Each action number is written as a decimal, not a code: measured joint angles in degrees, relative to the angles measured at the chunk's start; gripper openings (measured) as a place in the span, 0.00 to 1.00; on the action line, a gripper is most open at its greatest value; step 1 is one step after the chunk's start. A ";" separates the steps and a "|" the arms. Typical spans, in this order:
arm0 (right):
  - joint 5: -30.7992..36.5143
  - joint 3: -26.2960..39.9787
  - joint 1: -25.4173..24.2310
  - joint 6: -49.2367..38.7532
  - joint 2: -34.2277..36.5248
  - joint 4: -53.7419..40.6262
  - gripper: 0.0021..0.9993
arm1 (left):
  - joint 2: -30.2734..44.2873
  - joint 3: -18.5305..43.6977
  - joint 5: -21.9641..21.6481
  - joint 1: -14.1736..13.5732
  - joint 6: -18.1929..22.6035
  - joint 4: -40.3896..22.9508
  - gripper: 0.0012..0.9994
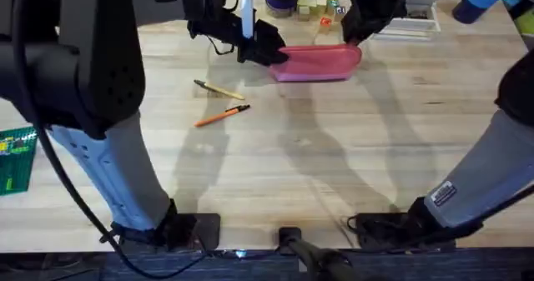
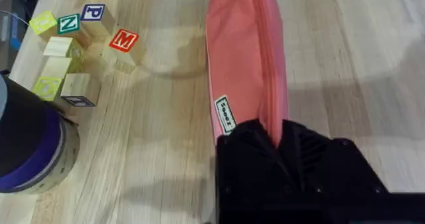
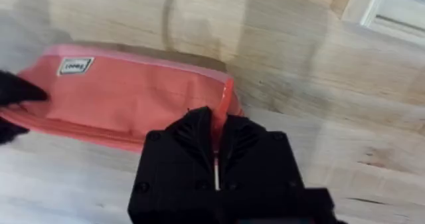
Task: Unzip the bag, pick up the pens from the table one at a time and place them inside, then zip the bag closed.
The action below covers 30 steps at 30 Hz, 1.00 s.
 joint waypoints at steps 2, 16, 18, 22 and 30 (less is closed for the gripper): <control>0.00 0.18 0.02 -1.53 0.01 -0.87 0.03 | 0.00 0.00 0.02 0.00 0.00 0.00 0.04; 1.38 0.36 0.90 -9.99 -0.41 -2.42 0.03 | 0.00 0.00 0.15 -0.02 0.00 -0.02 0.04; 2.22 0.36 1.38 -10.53 -0.79 -2.40 0.03 | 0.00 0.00 0.17 0.00 0.00 -0.02 0.04; 3.56 0.36 2.31 -12.11 -1.67 -2.44 0.03 | 0.00 0.00 0.15 0.00 0.00 -0.04 0.04; 13.28 0.40 7.47 -16.32 -2.19 -2.49 0.03 | 0.00 0.00 0.13 0.11 0.00 -0.24 0.04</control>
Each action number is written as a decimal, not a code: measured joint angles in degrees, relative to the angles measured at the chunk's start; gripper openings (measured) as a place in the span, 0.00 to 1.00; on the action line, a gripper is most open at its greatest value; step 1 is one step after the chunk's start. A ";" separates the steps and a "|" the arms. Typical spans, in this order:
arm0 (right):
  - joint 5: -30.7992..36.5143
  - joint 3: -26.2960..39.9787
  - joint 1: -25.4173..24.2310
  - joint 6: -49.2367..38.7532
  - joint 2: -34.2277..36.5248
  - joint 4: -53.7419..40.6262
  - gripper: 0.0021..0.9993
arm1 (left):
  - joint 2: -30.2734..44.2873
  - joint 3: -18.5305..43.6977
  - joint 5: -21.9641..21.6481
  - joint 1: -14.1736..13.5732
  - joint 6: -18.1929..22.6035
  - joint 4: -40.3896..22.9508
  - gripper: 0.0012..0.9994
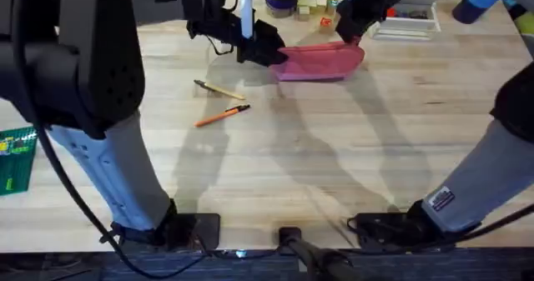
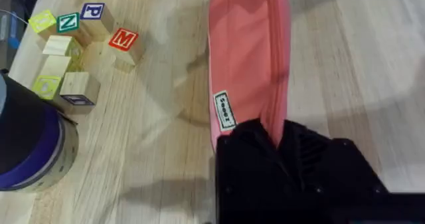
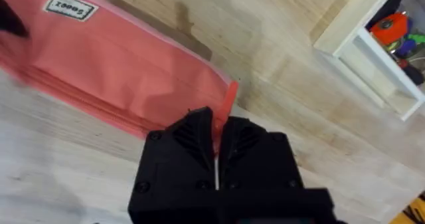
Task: Unzip the bag, pick up the pens from the table one at a time and place them inside, then zip the bag closed.
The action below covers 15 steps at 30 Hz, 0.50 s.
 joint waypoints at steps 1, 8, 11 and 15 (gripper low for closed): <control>0.35 0.00 0.22 -0.17 0.00 0.00 0.03 | 0.00 0.00 0.00 0.00 0.00 0.00 0.04; 1.32 0.00 0.55 -0.40 -0.02 0.01 0.03 | 0.00 0.00 0.00 0.00 0.00 0.00 0.04; 1.32 0.00 0.55 -0.38 -0.44 0.09 0.03 | 0.00 0.00 0.00 0.00 0.00 0.00 0.04; 1.19 0.00 0.70 -0.34 -2.30 0.25 0.03 | 0.00 0.00 0.01 0.00 0.00 0.02 0.04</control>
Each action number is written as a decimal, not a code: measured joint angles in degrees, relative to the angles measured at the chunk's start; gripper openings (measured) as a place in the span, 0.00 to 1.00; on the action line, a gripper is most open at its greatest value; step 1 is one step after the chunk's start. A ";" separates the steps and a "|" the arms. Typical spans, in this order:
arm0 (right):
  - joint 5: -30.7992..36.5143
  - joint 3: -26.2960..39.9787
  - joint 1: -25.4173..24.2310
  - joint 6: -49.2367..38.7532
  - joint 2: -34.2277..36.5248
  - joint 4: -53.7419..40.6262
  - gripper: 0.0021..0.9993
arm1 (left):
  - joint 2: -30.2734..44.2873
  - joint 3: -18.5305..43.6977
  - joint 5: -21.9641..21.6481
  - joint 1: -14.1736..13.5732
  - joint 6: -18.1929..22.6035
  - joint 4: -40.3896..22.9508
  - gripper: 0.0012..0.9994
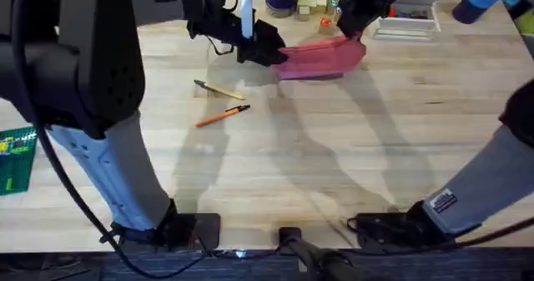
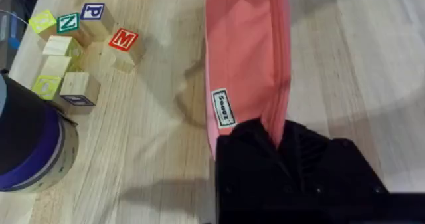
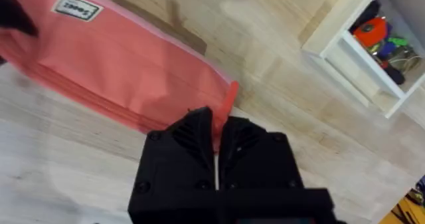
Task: Unzip the bag, pick up the pens from the table one at a time and place them inside, then zip the bag closed.
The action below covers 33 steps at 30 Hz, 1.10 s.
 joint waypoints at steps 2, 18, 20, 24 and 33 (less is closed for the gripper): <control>-0.16 0.00 0.11 0.42 -1.09 0.03 0.03 | 0.00 0.00 0.01 0.00 0.00 0.02 0.04; -3.26 0.13 0.37 5.01 -2.42 -0.12 0.03 | 0.00 0.00 -0.49 -0.04 0.00 0.42 0.04; -3.56 0.20 0.37 5.62 -2.44 -0.10 0.03 | 0.00 0.00 -0.49 0.00 0.00 0.42 0.04; -3.93 0.20 0.37 6.68 -2.46 -0.28 0.03 | 0.00 0.00 -0.49 0.00 0.00 0.37 0.04; -10.78 0.22 0.29 9.58 -2.45 -1.88 0.03 | 0.00 0.00 -0.62 0.01 0.00 0.20 0.04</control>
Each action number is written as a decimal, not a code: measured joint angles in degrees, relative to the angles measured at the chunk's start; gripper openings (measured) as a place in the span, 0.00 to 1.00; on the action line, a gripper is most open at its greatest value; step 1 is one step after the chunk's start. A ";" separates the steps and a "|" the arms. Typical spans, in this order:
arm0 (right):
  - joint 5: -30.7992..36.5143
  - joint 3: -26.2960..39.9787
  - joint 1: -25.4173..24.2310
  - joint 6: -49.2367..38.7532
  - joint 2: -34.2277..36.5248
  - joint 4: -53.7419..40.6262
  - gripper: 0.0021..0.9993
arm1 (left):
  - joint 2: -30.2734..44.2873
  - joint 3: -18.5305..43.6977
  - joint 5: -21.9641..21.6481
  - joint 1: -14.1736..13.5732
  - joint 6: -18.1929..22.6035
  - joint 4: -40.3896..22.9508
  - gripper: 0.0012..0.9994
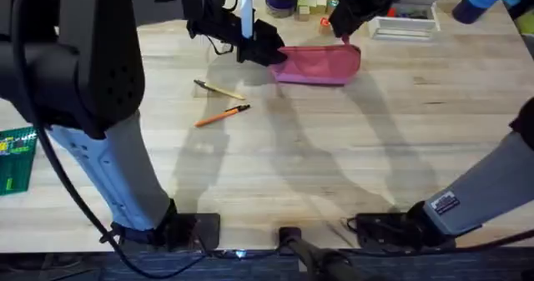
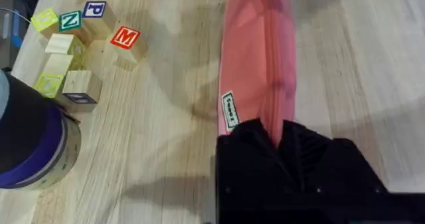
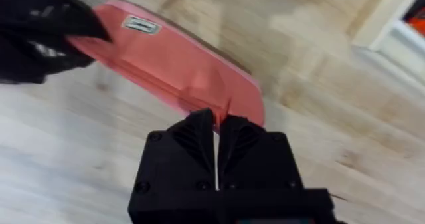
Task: Unzip the bag, pick up the pens from the table one at a time and place them inside, then zip the bag closed.
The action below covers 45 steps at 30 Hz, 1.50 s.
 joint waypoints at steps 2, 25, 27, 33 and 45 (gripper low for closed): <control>-4.28 0.00 -0.17 4.89 0.01 -0.14 0.03 | 0.00 0.00 -0.06 0.28 0.00 -0.04 0.04; -14.38 0.00 6.45 16.48 3.47 11.10 0.03 | 0.00 0.00 -0.26 0.45 0.00 -0.01 0.04; -15.17 0.00 7.24 17.53 4.40 12.35 0.03 | 0.00 0.00 -0.25 0.47 0.00 -0.02 0.04; -20.11 0.02 8.70 20.16 6.56 15.76 0.03 | 0.00 0.00 -0.21 0.47 0.00 -0.02 0.04; -23.44 0.02 8.29 22.43 7.16 17.80 0.03 | 0.00 0.00 -0.18 0.73 0.00 0.00 0.04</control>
